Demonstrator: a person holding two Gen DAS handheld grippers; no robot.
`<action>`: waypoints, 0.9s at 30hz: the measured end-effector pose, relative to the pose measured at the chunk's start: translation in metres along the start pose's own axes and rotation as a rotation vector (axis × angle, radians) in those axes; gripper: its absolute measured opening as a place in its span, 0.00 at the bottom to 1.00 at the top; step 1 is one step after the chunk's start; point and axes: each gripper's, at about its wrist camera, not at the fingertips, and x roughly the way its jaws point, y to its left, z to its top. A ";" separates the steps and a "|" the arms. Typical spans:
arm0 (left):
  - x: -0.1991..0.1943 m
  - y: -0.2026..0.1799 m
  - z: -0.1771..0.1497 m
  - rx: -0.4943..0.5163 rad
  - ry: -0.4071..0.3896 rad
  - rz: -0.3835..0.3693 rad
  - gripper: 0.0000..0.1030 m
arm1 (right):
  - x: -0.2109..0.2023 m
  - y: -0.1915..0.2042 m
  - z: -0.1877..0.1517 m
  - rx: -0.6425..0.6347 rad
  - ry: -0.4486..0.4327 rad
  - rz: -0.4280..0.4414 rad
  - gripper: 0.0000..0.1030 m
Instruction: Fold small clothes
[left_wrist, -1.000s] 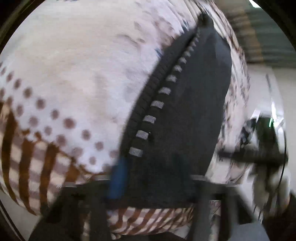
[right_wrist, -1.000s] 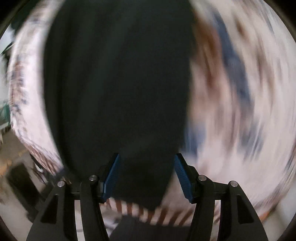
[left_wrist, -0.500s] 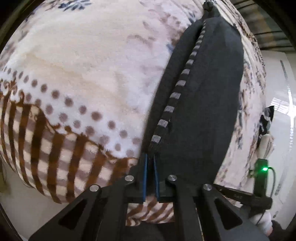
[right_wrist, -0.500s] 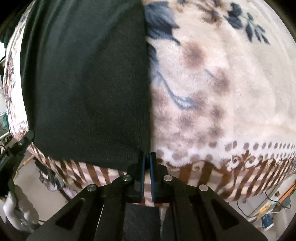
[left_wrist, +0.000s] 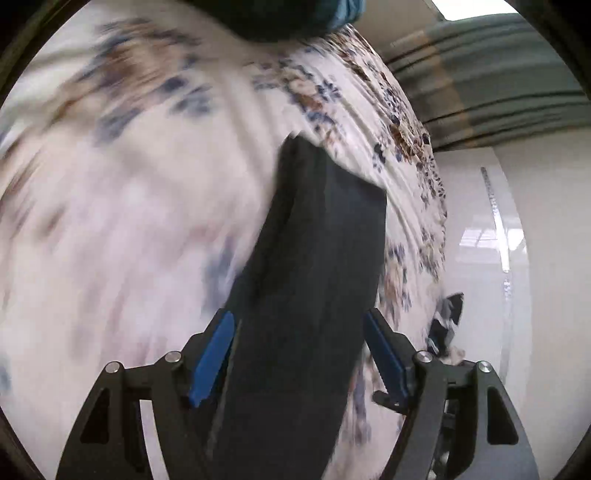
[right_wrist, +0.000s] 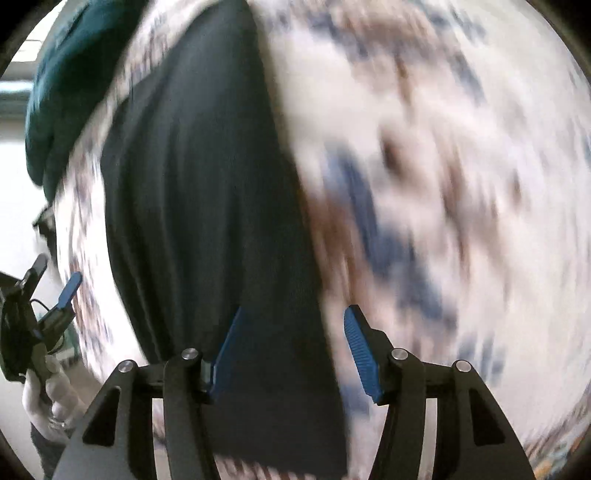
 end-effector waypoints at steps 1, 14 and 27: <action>0.022 -0.005 0.024 0.017 0.020 -0.010 0.68 | -0.001 0.004 0.024 0.008 -0.029 0.015 0.57; 0.121 0.000 0.108 0.228 0.101 0.030 0.06 | 0.034 -0.001 0.162 0.107 -0.212 0.150 0.20; 0.145 -0.012 0.164 0.149 0.092 -0.095 0.13 | 0.037 0.004 0.264 0.122 -0.173 0.187 0.67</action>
